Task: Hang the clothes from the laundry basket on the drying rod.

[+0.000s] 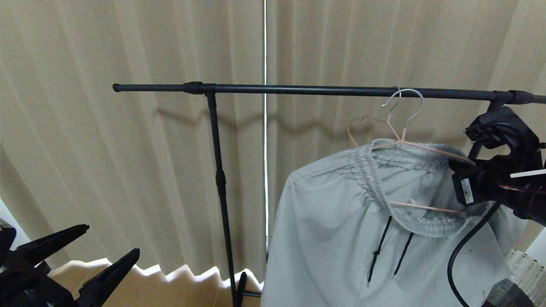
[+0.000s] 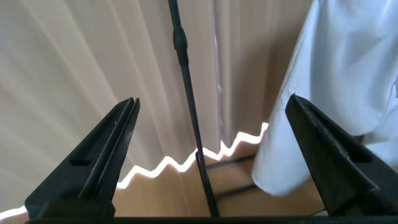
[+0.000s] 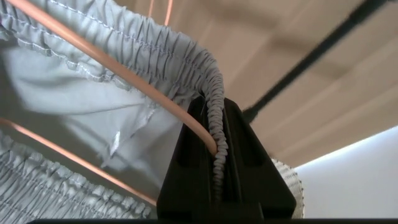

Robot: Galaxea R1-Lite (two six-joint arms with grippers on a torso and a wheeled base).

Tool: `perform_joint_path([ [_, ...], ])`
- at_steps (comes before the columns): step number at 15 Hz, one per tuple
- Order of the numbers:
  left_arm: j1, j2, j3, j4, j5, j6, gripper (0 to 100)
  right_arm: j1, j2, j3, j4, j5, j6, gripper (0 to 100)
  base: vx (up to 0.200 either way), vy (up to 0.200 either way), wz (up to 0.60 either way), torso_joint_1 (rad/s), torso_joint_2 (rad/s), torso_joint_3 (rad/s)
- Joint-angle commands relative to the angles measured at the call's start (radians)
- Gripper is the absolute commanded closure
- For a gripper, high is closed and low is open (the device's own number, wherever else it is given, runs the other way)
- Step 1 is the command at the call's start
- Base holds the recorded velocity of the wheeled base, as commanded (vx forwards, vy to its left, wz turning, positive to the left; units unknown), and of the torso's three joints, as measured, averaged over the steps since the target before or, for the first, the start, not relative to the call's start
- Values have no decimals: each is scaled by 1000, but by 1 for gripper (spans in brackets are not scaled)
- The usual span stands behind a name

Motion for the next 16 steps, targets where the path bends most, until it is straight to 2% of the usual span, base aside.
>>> perform_joint_path([
  [1,0,2,1,0,0,1,0,0,4,-6,-1,-3,-1,100,200,0,0,7,7,2],
  [2,0,0,1,0,0,1,0,3,24,-21,-2,-31,-4,100,200,0,0,-2,-7,2],
  [6,-2,-6,12,-2,0,5,0,46,55,-80,-1,-109,-4,100,0,0,0,0,0,0],
  [9,0,-3,10,-2,1,7,0,105,133,-172,-2,-250,-4,100,0,0,0,0,0,0],
  [10,0,-3,9,0,1,7,0,109,142,-184,-1,-270,-4,100,0,0,0,0,0,0],
  [11,0,-9,9,-2,1,7,0,140,193,-248,9,-358,-13,100,0,0,0,0,0,0],
  [12,1,-9,9,-2,3,7,0,152,228,-293,35,-401,-25,100,0,0,0,0,0,0],
  [16,1,-26,5,-2,3,5,0,167,346,-396,73,-456,-27,100,0,0,0,0,0,0],
])
